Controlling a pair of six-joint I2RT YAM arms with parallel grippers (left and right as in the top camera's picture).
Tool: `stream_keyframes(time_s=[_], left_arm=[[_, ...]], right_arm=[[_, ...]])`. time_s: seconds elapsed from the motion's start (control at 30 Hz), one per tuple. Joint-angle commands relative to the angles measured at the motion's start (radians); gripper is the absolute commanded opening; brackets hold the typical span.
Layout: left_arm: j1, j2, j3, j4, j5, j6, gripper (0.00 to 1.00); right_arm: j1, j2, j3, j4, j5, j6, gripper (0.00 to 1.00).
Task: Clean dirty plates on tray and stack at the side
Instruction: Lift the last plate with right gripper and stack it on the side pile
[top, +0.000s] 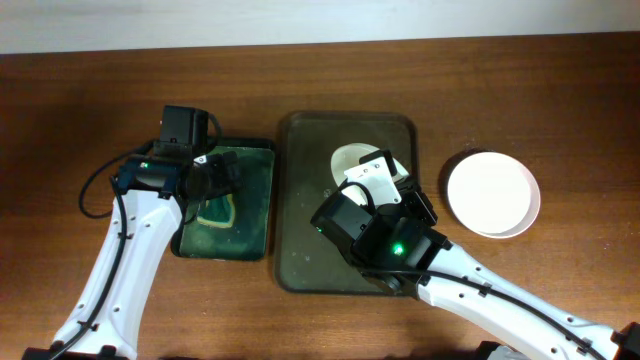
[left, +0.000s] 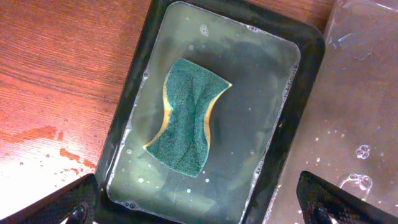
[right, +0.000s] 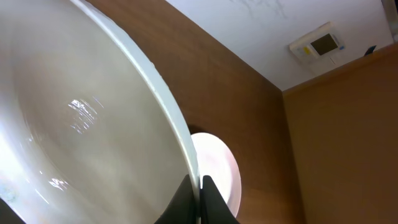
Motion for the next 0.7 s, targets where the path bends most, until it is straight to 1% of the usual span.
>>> stream_keyframes(time_s=[0.0, 0.4, 0.43, 0.5, 0.53, 0.57, 0.6, 0.63, 0.67], left_arm=[[0.003, -0.011, 0.017, -0.002, 0.007, 0.0, 0.99], [0.003, -0.011, 0.017, -0.002, 0.007, 0.0, 1.0], [0.003, -0.011, 0.017, -0.002, 0.007, 0.0, 1.0], [0.003, -0.011, 0.017, -0.001, 0.006, 0.0, 1.0], [0.003, -0.011, 0.017, -0.002, 0.006, 0.0, 1.0], [0.003, -0.011, 0.017, -0.002, 0.006, 0.0, 1.0], [0.003, -0.011, 0.017, -0.002, 0.007, 0.0, 1.0], [0.003, -0.011, 0.017, -0.002, 0.007, 0.0, 0.99], [0.003, -0.011, 0.017, -0.002, 0.007, 0.0, 1.0]], right_arm=[[0.006, -0.012, 0.004, -0.001, 0.035, 0.02, 0.04], [0.006, -0.012, 0.004, 0.003, 0.034, 0.022, 0.04], [0.005, -0.012, 0.004, 0.004, 0.035, 0.051, 0.04], [-0.034, -0.012, 0.005, 0.016, 0.005, 0.163, 0.04], [-0.062, -0.013, 0.012, 0.015, -0.071, 0.171, 0.04], [-0.118, -0.013, 0.028, 0.016, -0.225, 0.171, 0.04], [-0.217, -0.013, 0.054, 0.024, -0.464, 0.143, 0.04], [-0.336, -0.013, 0.08, 0.023, -0.689, 0.072, 0.04], [-0.462, -0.013, 0.094, 0.023, -0.872, 0.01, 0.04]])
